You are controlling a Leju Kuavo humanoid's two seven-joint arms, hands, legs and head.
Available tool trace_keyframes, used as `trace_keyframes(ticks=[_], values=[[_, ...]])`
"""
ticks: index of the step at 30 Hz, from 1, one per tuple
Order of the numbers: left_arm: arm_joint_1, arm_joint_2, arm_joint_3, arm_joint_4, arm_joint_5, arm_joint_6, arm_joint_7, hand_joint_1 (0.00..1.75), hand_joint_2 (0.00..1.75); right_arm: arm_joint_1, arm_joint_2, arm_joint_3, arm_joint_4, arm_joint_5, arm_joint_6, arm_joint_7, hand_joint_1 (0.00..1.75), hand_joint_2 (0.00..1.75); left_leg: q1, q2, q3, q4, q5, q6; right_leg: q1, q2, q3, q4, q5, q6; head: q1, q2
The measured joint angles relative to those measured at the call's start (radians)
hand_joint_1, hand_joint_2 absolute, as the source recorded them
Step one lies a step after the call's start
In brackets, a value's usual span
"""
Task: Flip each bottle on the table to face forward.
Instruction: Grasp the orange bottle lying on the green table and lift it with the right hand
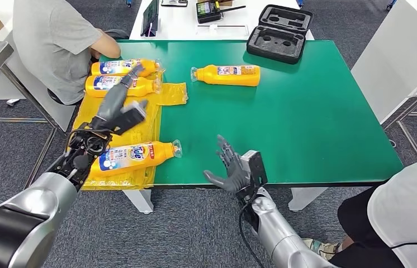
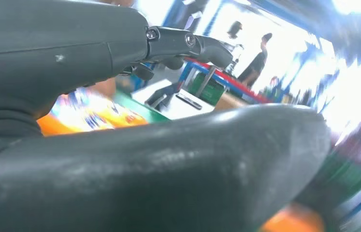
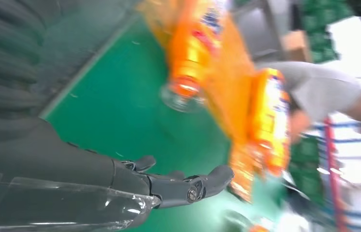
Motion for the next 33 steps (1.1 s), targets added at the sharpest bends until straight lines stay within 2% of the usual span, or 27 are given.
trace_keyframes(ticks=[1,2,5,8,14,18,22,26,33], values=[[0.025,0.000,-0.012,-0.043,0.124,0.001,-0.001,0.00,1.75,0.020,-0.002,-0.010,-0.062,0.005,-0.034,0.000,0.00,0.44,0.000,0.000,0.000,0.000,0.000,0.000,0.000,0.000,0.000,0.000,0.000,0.000,0.000,0.000],[0.056,0.000,-0.023,-0.089,0.228,0.006,-0.002,0.00,1.75,0.040,-0.003,-0.019,-0.125,0.012,-0.074,0.000,0.00,0.44,0.000,0.000,0.000,0.000,0.000,0.000,0.000,0.000,0.000,0.000,0.000,0.000,0.000,0.000],[0.168,-0.019,-0.037,-0.223,0.412,0.016,-0.003,0.00,1.75,0.113,-0.006,-0.046,-0.331,0.036,-0.232,-0.001,0.00,1.75,0.000,-0.001,0.000,0.000,-0.001,0.000,0.000,-0.001,-0.001,-0.001,-0.001,0.000,0.000,0.000],[0.277,-0.066,-0.037,-0.326,0.480,0.018,-0.003,0.00,1.75,0.198,-0.008,-0.070,-0.523,0.046,-0.362,-0.001,0.00,1.75,0.000,-0.003,-0.002,0.000,-0.002,0.000,0.000,-0.002,-0.001,-0.001,-0.001,-0.001,0.000,0.000],[0.409,-0.157,-0.033,-0.432,0.535,-0.011,-0.004,0.00,1.75,0.327,-0.009,-0.109,-0.765,0.061,-0.473,-0.001,0.00,1.75,-0.001,-0.003,-0.002,0.000,-0.003,0.000,-0.001,-0.001,-0.002,-0.002,-0.002,-0.001,0.000,0.000],[0.459,-0.185,-0.033,-0.474,0.526,0.012,-0.004,0.00,1.75,0.375,-0.010,-0.123,-0.836,0.064,-0.519,0.000,0.00,1.75,0.000,-0.002,-0.002,0.000,-0.003,0.000,0.000,-0.001,-0.002,-0.002,-0.001,-0.001,0.000,0.000],[0.494,-0.193,-0.033,-0.496,0.538,0.008,-0.004,0.00,1.75,0.425,-0.011,-0.132,-0.888,0.060,-0.533,0.000,0.00,1.75,0.001,-0.001,-0.001,0.000,-0.003,0.000,0.001,-0.001,-0.002,-0.001,-0.002,-0.001,0.000,0.000],[0.529,-0.193,-0.032,-0.513,0.557,-0.013,-0.004,0.00,0.00,0.475,-0.016,-0.143,-0.930,0.066,-0.573,0.000,0.00,1.75,0.001,-0.001,-0.002,0.000,-0.003,0.000,0.001,-0.001,-0.002,-0.001,-0.002,-0.001,0.000,0.000],[0.585,-0.191,-0.030,-0.596,0.580,-0.014,-0.004,0.00,0.00,0.513,-0.038,-0.145,-0.959,0.094,-0.656,0.000,0.00,1.75,0.000,-0.001,-0.002,0.000,-0.003,0.000,0.000,-0.001,-0.002,-0.002,-0.002,-0.001,0.000,0.000]])
